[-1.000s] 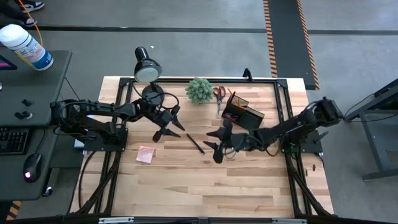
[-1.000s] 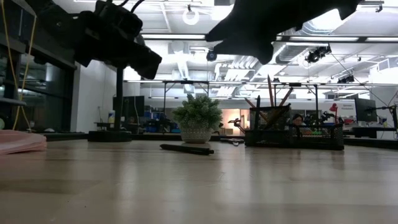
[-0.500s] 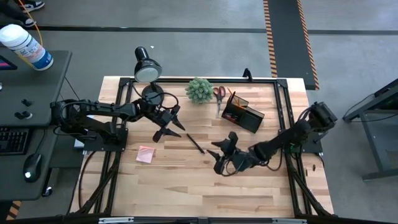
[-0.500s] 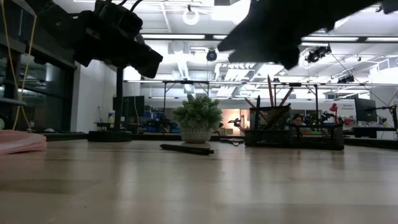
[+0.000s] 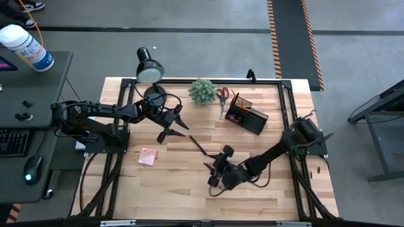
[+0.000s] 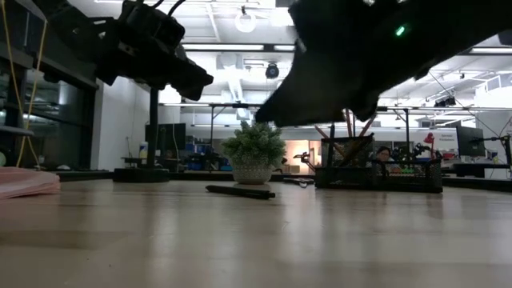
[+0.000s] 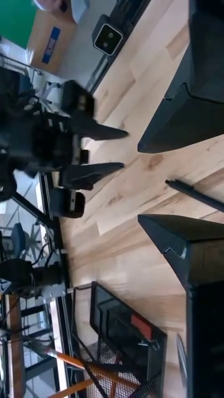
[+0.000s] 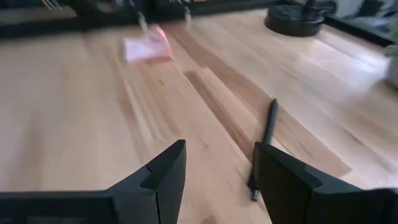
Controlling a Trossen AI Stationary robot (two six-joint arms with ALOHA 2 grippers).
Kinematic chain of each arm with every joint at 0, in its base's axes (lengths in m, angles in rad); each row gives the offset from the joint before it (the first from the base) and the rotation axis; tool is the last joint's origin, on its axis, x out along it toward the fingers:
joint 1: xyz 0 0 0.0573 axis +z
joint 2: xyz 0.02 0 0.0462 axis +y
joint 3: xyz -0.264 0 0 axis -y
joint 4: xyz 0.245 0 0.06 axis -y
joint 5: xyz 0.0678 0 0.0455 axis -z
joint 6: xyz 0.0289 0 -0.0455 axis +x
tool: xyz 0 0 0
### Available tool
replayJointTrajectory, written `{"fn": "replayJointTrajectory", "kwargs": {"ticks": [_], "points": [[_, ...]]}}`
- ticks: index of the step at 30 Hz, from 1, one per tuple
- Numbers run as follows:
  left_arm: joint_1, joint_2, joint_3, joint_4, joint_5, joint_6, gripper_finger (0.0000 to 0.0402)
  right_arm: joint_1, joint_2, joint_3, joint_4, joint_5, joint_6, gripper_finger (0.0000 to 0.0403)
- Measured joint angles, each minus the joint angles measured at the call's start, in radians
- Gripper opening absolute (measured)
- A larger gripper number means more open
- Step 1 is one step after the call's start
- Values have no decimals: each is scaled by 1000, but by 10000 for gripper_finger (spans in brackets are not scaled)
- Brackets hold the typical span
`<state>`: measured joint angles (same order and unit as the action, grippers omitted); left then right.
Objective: Pick and place office supplies into organizer
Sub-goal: Put the black pen into the black desk organizer
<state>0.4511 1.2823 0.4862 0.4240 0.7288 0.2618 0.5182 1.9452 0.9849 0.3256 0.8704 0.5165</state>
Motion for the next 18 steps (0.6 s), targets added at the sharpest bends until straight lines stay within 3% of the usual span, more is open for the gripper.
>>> {"fn": "replayJointTrajectory", "kwargs": {"ticks": [8, 14, 18], "points": [[0, 0, 0, -1, -4, -5, 160, -15, 122, 185, -361, 86, 167, 164], [0, 0, 0, -1, -4, -5, 160, -14, 145, 145, -361, 84, 304, 132], [0, 0, 0, -1, -4, -5, 160, -15, 145, 106, -280, 90, 311, 127]]}}
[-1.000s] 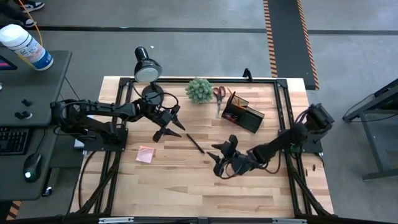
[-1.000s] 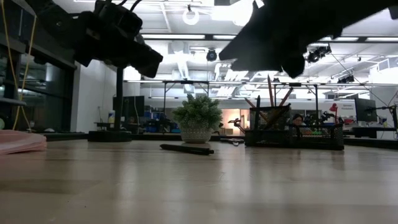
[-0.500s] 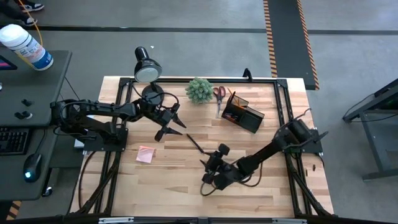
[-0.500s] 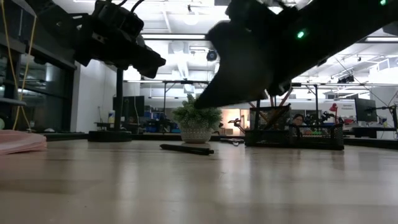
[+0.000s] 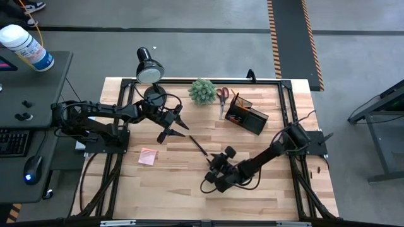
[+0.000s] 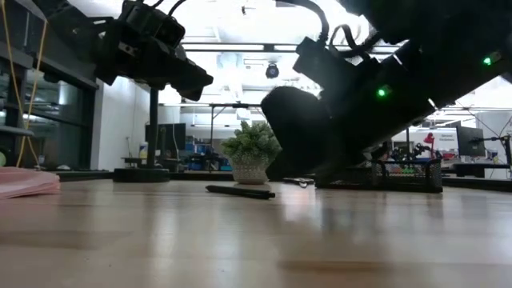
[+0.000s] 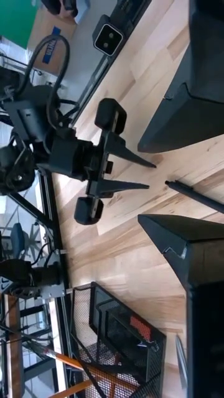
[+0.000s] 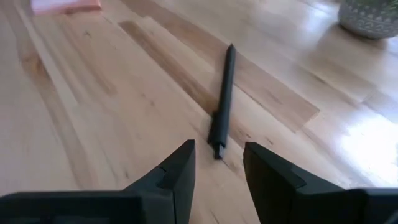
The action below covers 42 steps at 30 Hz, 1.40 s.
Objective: Pick and place office supplies into organizer
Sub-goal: Put the black pen into the black desk organizer
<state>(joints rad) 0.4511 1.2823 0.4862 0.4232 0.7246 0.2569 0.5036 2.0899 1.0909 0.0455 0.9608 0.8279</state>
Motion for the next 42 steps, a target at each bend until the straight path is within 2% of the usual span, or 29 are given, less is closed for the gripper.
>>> {"fn": "replayJointTrajectory", "kwargs": {"ticks": [12, 24, 42], "points": [[0, 0, 0, -1, 0, 0, 160, -27, 0, -125, 238, -29, -23, 126], [0, 0, 0, -1, 0, 6, 160, -70, 0, -126, 285, -82, -104, 126], [0, 0, 0, -1, 0, 7, 160, -145, 28, -119, 347, -263, -132, 124]]}}
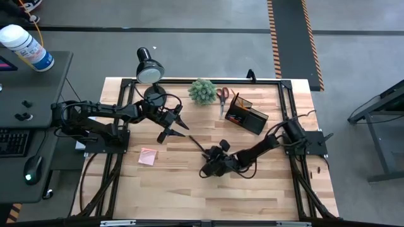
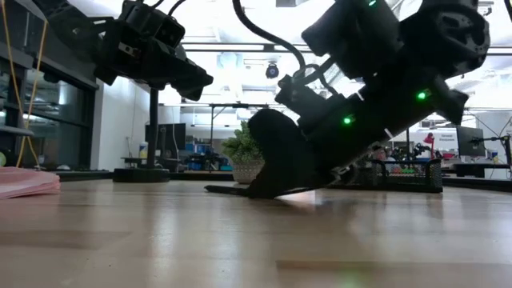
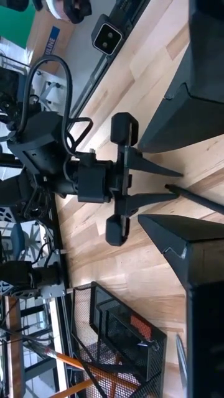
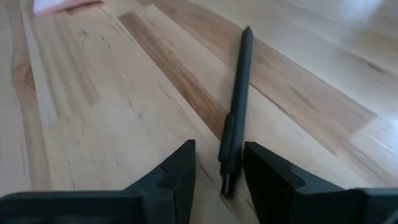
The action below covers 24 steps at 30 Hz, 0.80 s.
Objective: Pick and place office supplies into organizer
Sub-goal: Put the black pen into the black desk organizer
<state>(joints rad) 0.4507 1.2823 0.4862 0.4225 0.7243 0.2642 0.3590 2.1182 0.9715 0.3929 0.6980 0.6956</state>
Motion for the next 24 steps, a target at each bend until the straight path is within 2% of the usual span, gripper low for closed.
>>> {"fn": "replayJointTrajectory", "kwargs": {"ticks": [4, 9, 16, 21, 24], "points": [[0, 0, 0, 0, 0, 0, 160, -12, 63, 21, 51, -14, 6, 105], [0, 0, 0, -4, 0, 0, 160, -13, 92, 45, 62, -35, 3, 39], [0, 0, 0, -5, 0, 0, 160, -13, 97, 45, 108, -63, -38, 37], [0, 0, 0, -7, 0, 0, 160, -10, 59, 42, 115, -77, -109, 36], [0, 0, 0, -7, 0, 0, 160, -8, 25, 38, 94, -80, -159, 22]]}}
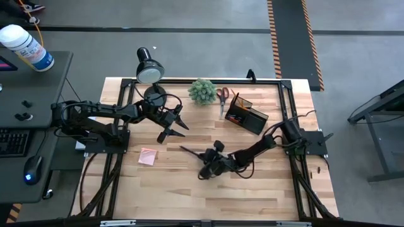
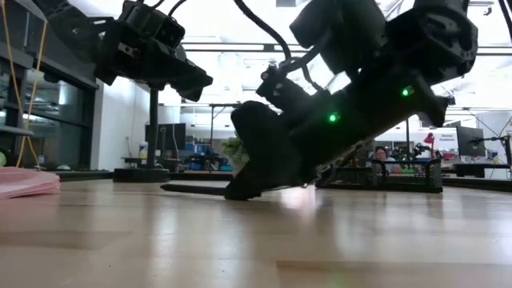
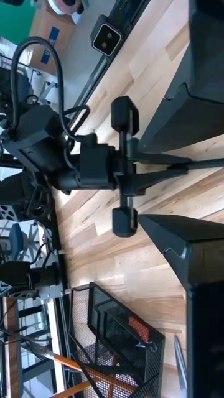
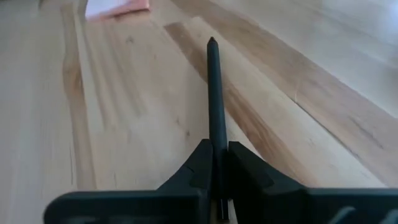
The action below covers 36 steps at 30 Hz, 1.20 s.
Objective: Pick and place office supplies into organizer
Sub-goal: Put the black pen into the black desk organizer
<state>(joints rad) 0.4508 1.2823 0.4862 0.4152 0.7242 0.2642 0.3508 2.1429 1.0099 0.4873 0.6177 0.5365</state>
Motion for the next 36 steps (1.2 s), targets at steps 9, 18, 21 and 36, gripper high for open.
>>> {"fn": "replayJointTrajectory", "kwargs": {"ticks": [9, 18, 21, 36], "points": [[0, 0, 0, 0, 0, 0, 160, 38, -122, 0, -129, 88, -48, 22], [0, 0, 0, 0, 0, 0, 160, 123, -330, 1, -540, 278, 60, 22], [0, 0, 0, 0, 0, 0, 160, 148, -423, 1, -728, 339, 134, 22], [0, 0, 0, -7, 0, 0, 160, 52, -876, 2, -1382, 282, 391, 23]]}}
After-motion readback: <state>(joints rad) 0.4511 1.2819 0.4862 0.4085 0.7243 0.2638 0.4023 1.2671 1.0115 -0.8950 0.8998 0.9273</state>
